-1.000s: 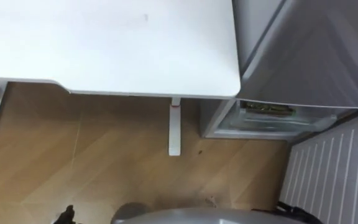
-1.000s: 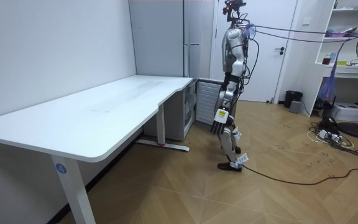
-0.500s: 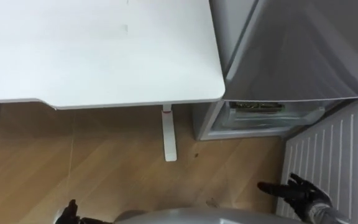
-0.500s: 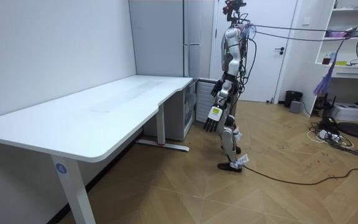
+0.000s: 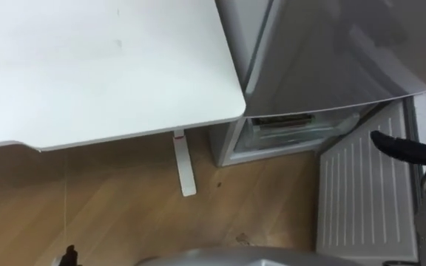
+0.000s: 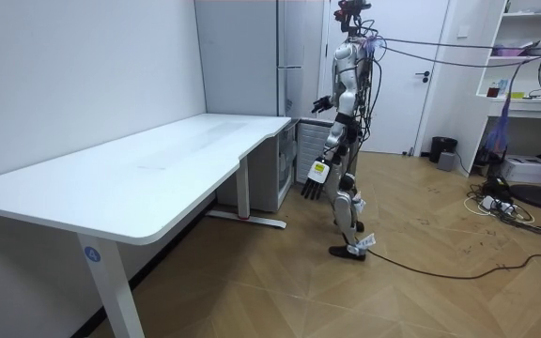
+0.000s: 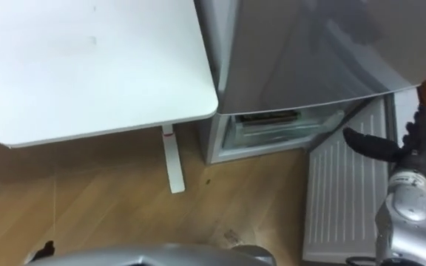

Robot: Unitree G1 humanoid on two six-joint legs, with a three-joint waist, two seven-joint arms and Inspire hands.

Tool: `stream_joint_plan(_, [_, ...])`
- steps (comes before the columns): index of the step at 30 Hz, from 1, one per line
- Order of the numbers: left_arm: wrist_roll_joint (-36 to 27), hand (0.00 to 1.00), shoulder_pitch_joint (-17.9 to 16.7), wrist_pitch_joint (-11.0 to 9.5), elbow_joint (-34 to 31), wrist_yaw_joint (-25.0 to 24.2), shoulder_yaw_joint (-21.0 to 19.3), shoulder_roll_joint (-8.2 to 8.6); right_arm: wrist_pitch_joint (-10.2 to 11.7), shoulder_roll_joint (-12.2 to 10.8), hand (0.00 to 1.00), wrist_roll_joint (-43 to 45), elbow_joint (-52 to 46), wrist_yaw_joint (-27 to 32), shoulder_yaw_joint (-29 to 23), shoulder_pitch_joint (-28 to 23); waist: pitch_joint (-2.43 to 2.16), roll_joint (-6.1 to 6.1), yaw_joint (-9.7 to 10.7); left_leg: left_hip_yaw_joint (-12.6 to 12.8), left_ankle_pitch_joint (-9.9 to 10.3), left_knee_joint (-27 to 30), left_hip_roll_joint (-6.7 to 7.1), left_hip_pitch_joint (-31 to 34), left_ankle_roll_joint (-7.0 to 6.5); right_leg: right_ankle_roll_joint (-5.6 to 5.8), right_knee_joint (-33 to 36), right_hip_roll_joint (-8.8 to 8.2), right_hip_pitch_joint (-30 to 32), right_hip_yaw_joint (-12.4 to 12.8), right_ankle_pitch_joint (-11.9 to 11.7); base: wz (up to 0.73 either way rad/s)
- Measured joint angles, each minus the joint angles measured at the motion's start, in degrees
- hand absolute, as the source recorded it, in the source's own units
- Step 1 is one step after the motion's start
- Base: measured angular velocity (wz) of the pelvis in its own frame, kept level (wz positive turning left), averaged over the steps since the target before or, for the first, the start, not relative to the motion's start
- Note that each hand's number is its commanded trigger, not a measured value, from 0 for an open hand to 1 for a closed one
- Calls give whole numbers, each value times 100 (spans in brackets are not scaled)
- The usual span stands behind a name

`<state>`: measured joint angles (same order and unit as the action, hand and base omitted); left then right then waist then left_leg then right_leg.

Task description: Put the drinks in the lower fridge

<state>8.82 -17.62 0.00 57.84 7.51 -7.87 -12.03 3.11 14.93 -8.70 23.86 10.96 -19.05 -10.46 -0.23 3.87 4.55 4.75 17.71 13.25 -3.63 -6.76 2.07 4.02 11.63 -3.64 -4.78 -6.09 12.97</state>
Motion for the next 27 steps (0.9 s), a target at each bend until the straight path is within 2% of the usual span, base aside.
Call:
stream_joint_plan(4, [49,0,-2,58,-4,85,-6,11,-2,0,0,-9,0,312,-221,-12,-7,-24,15,-20,-2,-81,-1,-75,-1,0,-2,17,9,58,0,-10])
stream_joint_plan(9, [82,0,-20,229,-7,82,-37,18,-6,0,0,-303,61,785,-314,-41,-7,-7,31,-83,-2,-163,-3,-170,-1,0,-2,38,-26,96,0,-5])
stream_joint_plan(16, [98,0,-287,358,-300,82,-335,19,-150,0,0,-892,533,903,-660,-78,-9,83,51,-90,-2,-198,-2,-185,-1,0,-3,37,-42,70,0,2])
stream_joint_plan(18, [248,0,-334,388,-428,89,-465,19,-161,11,0,-987,775,904,-878,-75,11,65,72,-94,-2,-194,-5,-151,-1,0,-6,32,-37,7,0,11])
stream_joint_plan(22, [324,0,-324,455,-504,77,-563,30,-202,55,0,-1258,1602,874,-1160,43,11,49,126,-107,-2,-197,-7,-167,-1,0,-5,31,-75,0,0,9])
stream_joint_plan(25, [526,0,-335,486,-523,66,-661,47,-316,100,0,-1607,1962,781,-1312,51,-3,3,130,-221,-2,-224,1,-205,-2,0,-4,33,-85,-7,1,-7])
stream_joint_plan(27, [711,0,-351,550,-631,67,-707,69,-369,212,0,-1731,2239,743,-1391,55,11,-16,145,-283,-19,-292,13,-251,-29,0,-2,34,-88,-8,1,-4])
